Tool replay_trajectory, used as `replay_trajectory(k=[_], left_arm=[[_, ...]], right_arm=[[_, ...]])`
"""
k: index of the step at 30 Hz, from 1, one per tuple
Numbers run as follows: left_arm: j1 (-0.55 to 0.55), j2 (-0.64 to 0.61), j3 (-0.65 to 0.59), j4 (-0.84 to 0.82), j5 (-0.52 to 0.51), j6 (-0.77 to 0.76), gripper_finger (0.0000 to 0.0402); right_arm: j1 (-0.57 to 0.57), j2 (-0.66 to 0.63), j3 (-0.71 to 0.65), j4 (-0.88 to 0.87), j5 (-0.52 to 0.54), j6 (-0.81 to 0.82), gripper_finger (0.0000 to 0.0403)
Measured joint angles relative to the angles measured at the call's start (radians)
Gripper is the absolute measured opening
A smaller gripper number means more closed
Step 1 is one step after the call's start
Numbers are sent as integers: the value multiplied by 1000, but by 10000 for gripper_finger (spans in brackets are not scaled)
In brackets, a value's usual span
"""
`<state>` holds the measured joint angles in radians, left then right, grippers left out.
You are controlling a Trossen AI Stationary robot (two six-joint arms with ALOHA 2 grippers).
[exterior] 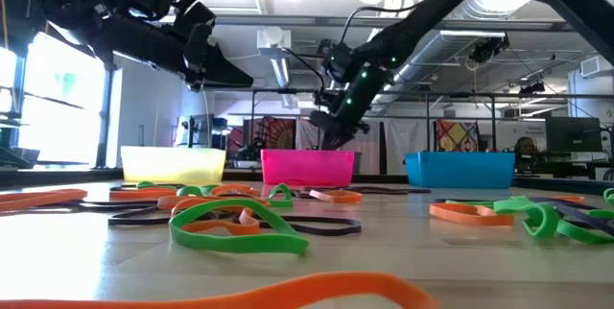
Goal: Sort rubber bands into baskets
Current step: Put the orange rubber band into the pink bin
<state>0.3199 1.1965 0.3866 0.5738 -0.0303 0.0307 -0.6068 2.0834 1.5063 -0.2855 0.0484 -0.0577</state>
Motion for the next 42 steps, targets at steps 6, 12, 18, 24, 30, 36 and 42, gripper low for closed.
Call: replay_trajectory(k=[6,12,18,24,30,36,42], left_arm=[[0,0,0,0,0,-1,48],[0,0,0,-19,0,-3,48],[0,0,0,-46,26,-11,48],[0,0,0,-52,54,-2,48],[0,0,0,-58,54,-1,48],[0,0,0,-82,54,-1,48],[0,0,0,-82,53,-1,48]], right_arm=[[2,0,0,-21,0,16,56],[7,-3,0,-30,-34,35,114],[33,-102,-1,-72,-53,6,66],[100,-200,-48,1,-106,7,13],[224,-211,-214,149,-136,68,3],[363,-217,-346,227,-124,163,1],[483,-230,-363,65,-163,274,3]])
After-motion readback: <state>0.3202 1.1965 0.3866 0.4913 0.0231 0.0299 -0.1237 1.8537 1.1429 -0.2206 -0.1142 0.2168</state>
